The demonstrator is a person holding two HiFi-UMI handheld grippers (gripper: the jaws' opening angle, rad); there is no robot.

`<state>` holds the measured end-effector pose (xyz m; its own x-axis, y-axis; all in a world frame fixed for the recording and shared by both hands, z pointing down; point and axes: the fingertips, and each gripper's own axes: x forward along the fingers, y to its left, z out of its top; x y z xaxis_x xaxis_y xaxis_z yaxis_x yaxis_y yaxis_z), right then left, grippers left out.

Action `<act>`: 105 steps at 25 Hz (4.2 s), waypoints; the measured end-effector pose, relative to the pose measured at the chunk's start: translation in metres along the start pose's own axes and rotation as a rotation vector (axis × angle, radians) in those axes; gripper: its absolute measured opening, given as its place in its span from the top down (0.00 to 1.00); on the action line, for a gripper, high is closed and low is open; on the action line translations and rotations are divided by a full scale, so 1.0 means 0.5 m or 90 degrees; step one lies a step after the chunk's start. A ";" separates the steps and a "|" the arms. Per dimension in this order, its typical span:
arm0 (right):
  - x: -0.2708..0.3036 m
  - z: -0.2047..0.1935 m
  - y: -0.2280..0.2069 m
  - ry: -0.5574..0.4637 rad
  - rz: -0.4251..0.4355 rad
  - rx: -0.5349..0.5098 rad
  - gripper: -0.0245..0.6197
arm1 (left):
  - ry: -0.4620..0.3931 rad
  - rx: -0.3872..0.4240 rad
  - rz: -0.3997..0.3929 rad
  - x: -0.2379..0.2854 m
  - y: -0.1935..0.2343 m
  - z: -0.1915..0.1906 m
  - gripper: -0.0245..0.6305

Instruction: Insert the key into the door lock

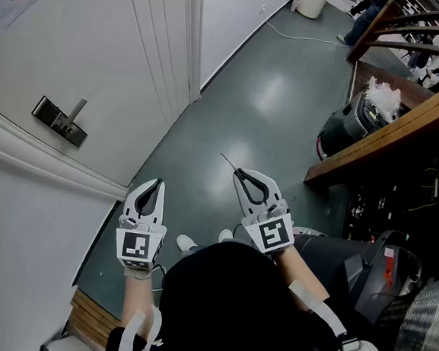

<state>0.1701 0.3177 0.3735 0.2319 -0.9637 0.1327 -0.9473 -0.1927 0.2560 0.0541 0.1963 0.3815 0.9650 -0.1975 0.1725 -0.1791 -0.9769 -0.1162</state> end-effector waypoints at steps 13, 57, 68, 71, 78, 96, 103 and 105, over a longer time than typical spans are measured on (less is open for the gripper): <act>0.076 0.020 0.045 0.000 -0.002 0.039 0.91 | 0.001 -0.001 -0.002 -0.025 0.088 -0.038 0.95; 0.739 0.010 -0.085 -0.043 0.380 0.109 0.91 | 0.106 -0.088 0.334 0.238 0.464 -0.087 0.95; 0.790 0.042 0.085 -0.038 0.561 0.139 0.91 | 0.117 -0.136 0.479 0.115 0.482 -0.128 0.95; 0.789 0.053 0.134 -0.023 0.593 0.153 0.91 | 0.116 -0.152 0.505 0.073 0.484 -0.146 0.95; 0.781 0.072 0.250 0.006 0.644 0.180 0.91 | 0.116 -0.161 0.526 -0.021 0.486 -0.174 0.95; 0.858 0.033 0.540 0.132 0.621 0.393 0.91 | 0.122 -0.188 0.513 -0.267 0.600 -0.280 0.95; 0.885 0.006 0.605 0.170 0.581 0.534 0.91 | 0.129 -0.187 0.484 -0.317 0.622 -0.314 0.95; 0.894 -0.002 0.619 0.174 0.568 0.571 0.91 | 0.132 -0.185 0.475 -0.325 0.628 -0.325 0.95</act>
<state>-0.0191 -0.1726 0.5131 -0.6162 -0.7746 0.1422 -0.5898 0.3342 -0.7352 -0.1901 -0.0916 0.4762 0.5235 -0.7852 0.3307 -0.8283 -0.5600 -0.0186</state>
